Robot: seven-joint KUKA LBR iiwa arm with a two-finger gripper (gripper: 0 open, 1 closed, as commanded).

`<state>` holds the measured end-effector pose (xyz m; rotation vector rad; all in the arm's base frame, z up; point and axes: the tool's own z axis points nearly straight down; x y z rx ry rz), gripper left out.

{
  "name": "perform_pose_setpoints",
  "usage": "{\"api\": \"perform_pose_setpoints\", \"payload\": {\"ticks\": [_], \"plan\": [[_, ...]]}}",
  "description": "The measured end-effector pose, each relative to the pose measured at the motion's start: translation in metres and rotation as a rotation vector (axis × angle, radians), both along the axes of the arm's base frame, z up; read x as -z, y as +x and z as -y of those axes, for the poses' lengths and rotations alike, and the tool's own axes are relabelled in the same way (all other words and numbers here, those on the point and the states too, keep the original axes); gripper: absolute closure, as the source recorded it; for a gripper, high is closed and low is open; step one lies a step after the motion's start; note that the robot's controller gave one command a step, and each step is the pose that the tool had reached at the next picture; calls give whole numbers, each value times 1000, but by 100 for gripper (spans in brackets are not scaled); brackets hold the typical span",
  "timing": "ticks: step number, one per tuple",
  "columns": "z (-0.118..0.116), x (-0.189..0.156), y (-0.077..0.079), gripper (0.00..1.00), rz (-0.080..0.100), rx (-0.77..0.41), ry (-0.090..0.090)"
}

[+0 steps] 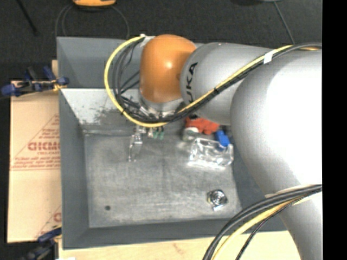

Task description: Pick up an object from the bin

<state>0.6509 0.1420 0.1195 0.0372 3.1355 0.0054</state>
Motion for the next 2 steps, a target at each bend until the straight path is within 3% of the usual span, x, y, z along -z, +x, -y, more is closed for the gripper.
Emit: {"api": "perform_pose_setpoints", "payload": {"ticks": [1, 2], "plan": [[44, 44, -15, 0, 4, -128, -3], [94, 44, -56, 0, 11, 131, 2]]}}
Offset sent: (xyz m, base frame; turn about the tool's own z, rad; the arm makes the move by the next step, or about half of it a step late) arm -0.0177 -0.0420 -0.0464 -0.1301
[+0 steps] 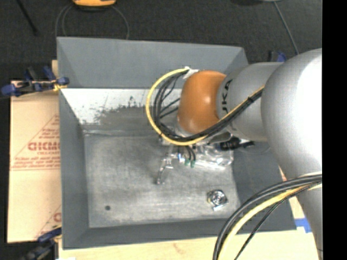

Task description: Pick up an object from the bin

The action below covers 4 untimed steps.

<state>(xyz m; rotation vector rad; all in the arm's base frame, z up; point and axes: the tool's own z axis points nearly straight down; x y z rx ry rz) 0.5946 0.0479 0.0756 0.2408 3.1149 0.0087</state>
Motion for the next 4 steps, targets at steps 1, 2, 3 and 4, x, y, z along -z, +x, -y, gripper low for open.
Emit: {"api": "perform_pose_setpoints", "payload": {"ticks": [1, 2, 3, 4], "plan": [[-11, -2, 1, 0, -6, -23, -4], [-3, -1, 7, 0, -7, -156, -7], [36, -2, -9, 0, -7, -155, -6], [79, -47, -31, 0, -10, -343, -12]]}}
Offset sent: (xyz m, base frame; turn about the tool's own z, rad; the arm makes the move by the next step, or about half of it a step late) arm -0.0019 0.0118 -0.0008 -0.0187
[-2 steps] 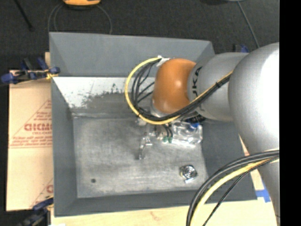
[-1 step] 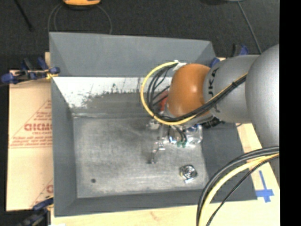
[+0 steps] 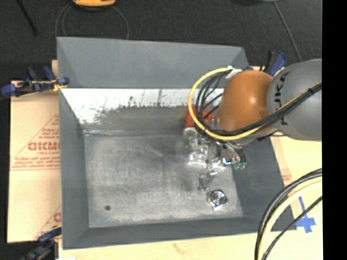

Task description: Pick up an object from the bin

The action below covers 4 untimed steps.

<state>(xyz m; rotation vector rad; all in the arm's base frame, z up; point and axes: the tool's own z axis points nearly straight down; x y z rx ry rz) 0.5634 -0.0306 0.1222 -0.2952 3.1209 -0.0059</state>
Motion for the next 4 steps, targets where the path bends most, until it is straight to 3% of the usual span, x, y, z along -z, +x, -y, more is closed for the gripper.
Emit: {"api": "perform_pose_setpoints", "payload": {"ticks": [1, 2, 3, 4], "plan": [[36, 10, -90, 0, -10, -130, 1], [74, 49, -14, 0, -3, -377, 1], [44, 49, -57, 0, 5, -752, -6], [43, 47, -56, 100, 7, -749, -5]]}}
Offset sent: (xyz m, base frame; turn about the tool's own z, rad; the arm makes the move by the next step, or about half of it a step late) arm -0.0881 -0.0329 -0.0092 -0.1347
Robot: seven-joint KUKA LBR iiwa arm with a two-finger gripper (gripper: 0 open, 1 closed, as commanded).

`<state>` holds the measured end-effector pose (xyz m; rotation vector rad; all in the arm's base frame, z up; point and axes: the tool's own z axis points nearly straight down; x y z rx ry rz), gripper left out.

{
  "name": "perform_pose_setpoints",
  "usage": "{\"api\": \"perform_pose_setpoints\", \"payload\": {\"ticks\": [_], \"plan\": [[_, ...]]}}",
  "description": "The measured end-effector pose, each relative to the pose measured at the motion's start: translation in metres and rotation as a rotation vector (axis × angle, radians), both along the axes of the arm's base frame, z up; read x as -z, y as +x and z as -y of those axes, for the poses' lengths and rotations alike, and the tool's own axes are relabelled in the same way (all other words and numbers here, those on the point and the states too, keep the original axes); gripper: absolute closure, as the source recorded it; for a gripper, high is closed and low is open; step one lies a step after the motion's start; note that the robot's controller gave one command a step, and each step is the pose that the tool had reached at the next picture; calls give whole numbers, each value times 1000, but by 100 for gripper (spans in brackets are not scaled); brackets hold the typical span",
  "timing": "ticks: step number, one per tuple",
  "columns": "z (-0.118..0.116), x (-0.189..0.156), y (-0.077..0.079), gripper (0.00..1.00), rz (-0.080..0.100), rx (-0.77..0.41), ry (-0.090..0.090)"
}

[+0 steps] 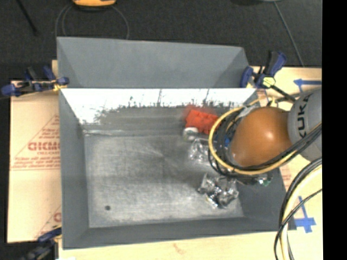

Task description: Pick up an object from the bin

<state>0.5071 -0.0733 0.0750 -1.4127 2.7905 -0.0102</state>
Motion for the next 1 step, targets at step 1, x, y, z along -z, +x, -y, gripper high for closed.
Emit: {"api": "perform_pose_setpoints", "payload": {"ticks": [1], "plan": [[8, -149, 10, 100, -4, -2, -2]]}}
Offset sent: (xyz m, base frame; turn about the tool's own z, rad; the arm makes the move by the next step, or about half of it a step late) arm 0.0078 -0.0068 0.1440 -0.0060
